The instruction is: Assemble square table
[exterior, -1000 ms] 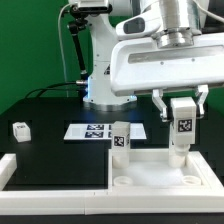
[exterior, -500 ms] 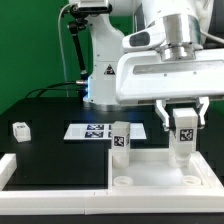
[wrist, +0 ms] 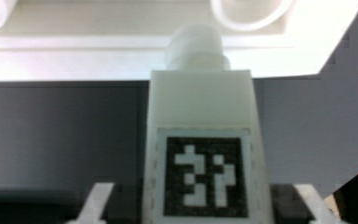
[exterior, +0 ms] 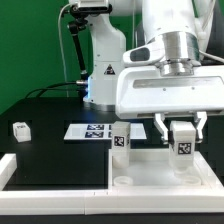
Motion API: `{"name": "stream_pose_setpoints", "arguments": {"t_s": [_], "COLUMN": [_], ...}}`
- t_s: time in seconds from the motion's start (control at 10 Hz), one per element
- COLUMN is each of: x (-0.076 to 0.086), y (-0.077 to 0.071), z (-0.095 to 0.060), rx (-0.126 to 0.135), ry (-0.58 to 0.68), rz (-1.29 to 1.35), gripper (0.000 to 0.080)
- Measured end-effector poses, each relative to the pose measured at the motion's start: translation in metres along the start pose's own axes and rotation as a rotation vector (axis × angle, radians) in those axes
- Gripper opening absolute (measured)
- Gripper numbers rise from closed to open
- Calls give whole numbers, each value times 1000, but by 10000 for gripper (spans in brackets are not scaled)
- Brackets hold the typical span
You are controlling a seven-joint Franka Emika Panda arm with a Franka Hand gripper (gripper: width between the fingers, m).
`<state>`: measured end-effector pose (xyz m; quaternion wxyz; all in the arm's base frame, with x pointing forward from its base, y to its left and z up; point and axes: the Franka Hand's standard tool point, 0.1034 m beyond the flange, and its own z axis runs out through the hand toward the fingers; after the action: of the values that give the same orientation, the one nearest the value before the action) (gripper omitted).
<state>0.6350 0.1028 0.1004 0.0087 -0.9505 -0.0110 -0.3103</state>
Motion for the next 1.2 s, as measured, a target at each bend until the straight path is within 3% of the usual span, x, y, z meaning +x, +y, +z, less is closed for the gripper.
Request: {"name": "stream_pose_setpoints", "arguments": {"t_s": [0.3,1.2], "x": [-10,-24], "y": [-16,-16], "z": [2,13], "rx": [11,2], "ry": [-14,-6], "rz": [-11,-26], "gripper": [290,290]}}
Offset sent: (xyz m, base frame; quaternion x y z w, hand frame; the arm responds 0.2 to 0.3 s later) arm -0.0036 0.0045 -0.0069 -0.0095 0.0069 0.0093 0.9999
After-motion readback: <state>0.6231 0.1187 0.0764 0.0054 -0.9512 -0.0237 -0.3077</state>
